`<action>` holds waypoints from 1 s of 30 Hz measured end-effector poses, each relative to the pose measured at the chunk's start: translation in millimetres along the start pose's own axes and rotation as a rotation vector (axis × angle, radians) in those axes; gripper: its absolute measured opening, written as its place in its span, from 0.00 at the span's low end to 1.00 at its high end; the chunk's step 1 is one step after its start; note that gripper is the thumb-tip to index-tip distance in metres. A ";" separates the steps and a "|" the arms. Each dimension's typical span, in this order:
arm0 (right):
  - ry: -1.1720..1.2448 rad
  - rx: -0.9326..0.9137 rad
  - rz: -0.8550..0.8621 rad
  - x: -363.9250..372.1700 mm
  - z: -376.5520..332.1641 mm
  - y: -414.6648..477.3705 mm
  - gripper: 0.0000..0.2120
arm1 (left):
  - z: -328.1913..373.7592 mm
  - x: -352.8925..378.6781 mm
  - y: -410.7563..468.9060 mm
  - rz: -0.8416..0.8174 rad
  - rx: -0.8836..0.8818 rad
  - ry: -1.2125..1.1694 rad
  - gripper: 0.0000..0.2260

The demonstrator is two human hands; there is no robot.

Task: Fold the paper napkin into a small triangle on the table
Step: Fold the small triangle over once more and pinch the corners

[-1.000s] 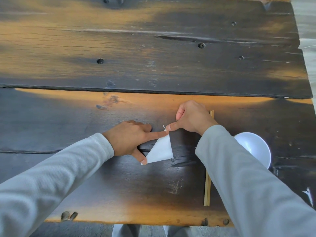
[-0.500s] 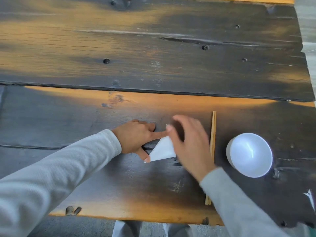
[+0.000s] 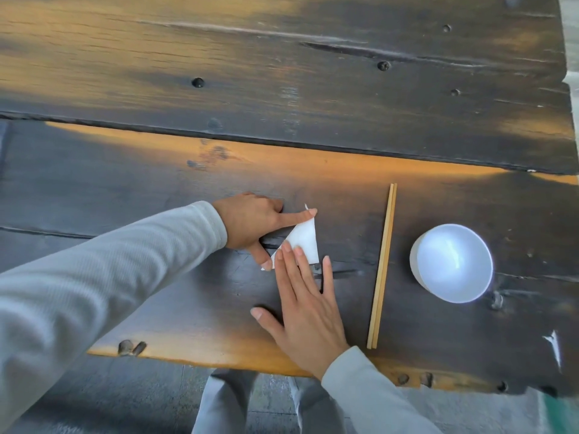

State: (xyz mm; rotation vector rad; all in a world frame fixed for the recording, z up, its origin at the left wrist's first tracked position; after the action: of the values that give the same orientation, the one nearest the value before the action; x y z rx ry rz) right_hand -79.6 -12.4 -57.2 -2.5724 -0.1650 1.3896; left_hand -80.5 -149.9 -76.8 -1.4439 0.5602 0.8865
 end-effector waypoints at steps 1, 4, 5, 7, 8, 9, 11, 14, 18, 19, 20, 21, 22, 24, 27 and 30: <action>-0.013 0.006 -0.001 0.0 3.0 -2.0 0.41 | 0.4 -0.5 -0.3 -0.003 -0.003 -0.004 0.52; -0.027 0.078 0.024 -3.7 20.8 -9.3 0.41 | 1.4 -2.5 -1.2 -0.012 -0.012 0.004 0.52; -0.031 0.108 0.036 -6.2 27.9 -12.0 0.41 | 1.6 -2.5 -1.7 -0.015 -0.019 0.007 0.52; -0.027 0.152 0.053 -9.5 38.4 -14.8 0.42 | 0.5 -3.7 -1.4 -0.010 -0.027 0.026 0.52; -0.026 0.160 0.054 -9.6 40.4 -15.2 0.42 | -0.1 -3.8 -1.0 -0.007 -0.027 0.029 0.52; -0.027 0.161 0.050 -8.8 40.7 -15.6 0.41 | 0.0 -3.2 -1.2 -0.007 -0.026 0.026 0.52; -0.018 0.157 0.050 -6.8 39.6 -16.4 0.40 | 0.2 -1.9 -1.3 -0.004 -0.029 0.015 0.52; -0.001 0.167 0.077 -7.5 36.9 -17.3 0.40 | 0.6 -1.4 -1.3 -0.004 -0.038 -0.005 0.53; 0.019 0.123 0.133 -12.8 17.7 -10.8 0.43 | -0.4 -1.7 -0.4 -0.001 -0.037 -0.017 0.53; 0.017 0.099 0.135 -12.5 9.7 -6.3 0.44 | -0.9 -1.7 -0.8 0.007 -0.035 -0.021 0.53; 0.020 0.080 0.133 -11.3 1.9 -1.4 0.44 | -1.1 -1.6 -1.1 0.017 -0.033 -0.024 0.53; 0.024 0.068 0.129 -9.6 -4.7 3.6 0.45 | -1.3 -1.8 -1.5 0.030 -0.032 -0.031 0.52; 0.027 0.065 0.123 -7.5 -9.8 8.4 0.45 | -1.2 -2.2 -2.1 0.042 -0.029 -0.041 0.51; 0.023 0.090 0.102 -3.8 -12.1 15.9 0.46 | -0.8 -3.1 -3.0 0.059 -0.027 -0.050 0.50; -0.014 0.166 0.077 -3.8 4.3 17.0 0.46 | -1.4 -3.2 -3.0 0.051 -0.039 -0.040 0.52; -0.021 0.216 0.094 -10.8 24.7 9.3 0.45 | -2.5 -2.5 -3.1 0.039 -0.052 -0.032 0.54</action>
State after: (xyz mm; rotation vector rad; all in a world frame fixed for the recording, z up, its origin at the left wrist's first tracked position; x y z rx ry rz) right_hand -106.2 -20.3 -63.9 -2.4159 0.0996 1.3839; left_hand -79.1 -152.4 -73.2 -1.4671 0.5468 0.9594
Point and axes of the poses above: each hand's wrist, its own y-axis towards the middle knuckle, its own x-axis out of the palm, z = x × y, the point moved 10 cm from there along y, towards the middle knuckle, and after that the axes turned 12 degrees about y, right-handed, at the moved point
